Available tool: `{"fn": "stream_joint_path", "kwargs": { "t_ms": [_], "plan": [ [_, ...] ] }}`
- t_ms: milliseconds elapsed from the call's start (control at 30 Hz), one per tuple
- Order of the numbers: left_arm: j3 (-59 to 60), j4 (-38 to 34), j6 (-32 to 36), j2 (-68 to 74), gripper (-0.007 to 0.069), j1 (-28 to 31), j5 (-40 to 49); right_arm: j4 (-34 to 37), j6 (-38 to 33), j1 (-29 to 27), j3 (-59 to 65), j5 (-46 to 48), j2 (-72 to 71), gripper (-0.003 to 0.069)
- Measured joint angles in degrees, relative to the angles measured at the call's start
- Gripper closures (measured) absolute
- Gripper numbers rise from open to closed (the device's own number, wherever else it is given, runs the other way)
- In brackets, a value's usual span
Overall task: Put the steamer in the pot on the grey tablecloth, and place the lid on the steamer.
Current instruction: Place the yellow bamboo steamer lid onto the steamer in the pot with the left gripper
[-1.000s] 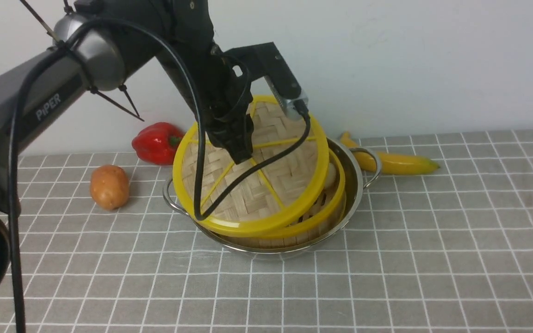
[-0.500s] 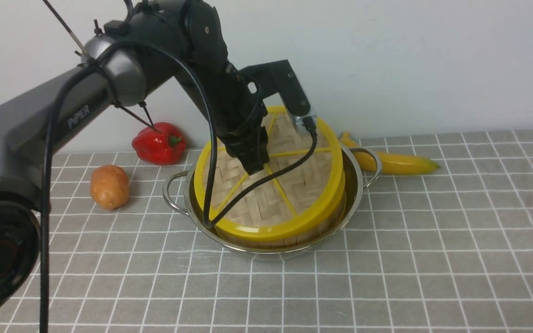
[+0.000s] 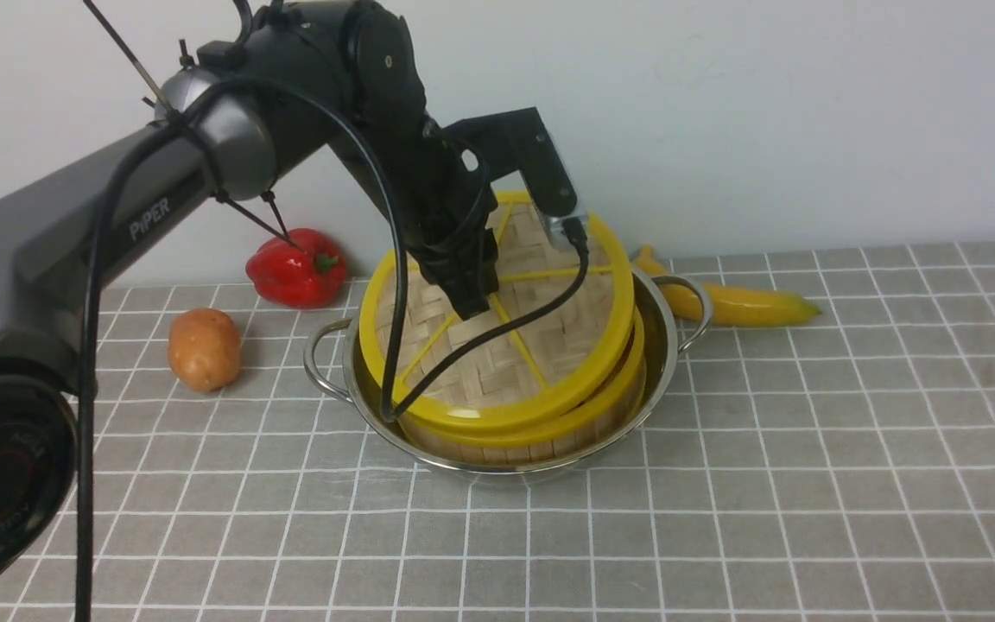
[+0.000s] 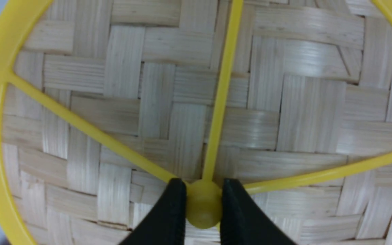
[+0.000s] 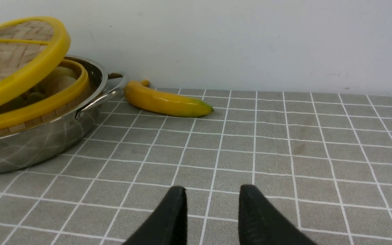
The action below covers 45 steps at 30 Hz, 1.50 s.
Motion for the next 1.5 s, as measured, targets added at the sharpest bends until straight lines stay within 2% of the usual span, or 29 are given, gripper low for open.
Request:
{"fn": "stream_joint_path", "kwargs": {
  "t_ms": [433, 733, 1500],
  "plan": [
    [0.00, -0.05, 0.51, 0.00, 0.0508, 0.00, -0.35, 0.00, 0.00, 0.00, 0.00, 0.00, 0.00, 0.0419],
    [0.00, -2.42, 3.18, 0.00, 0.0508, 0.00, -0.35, 0.06, 0.00, 0.00, 0.00, 0.00, 0.00, 0.0419],
    [0.00, -2.38, 2.76, 3.38, 0.0508, 0.00, -1.48, 0.01, 0.00, 0.00, 0.00, 0.00, 0.00, 0.0417]
  ]
}}
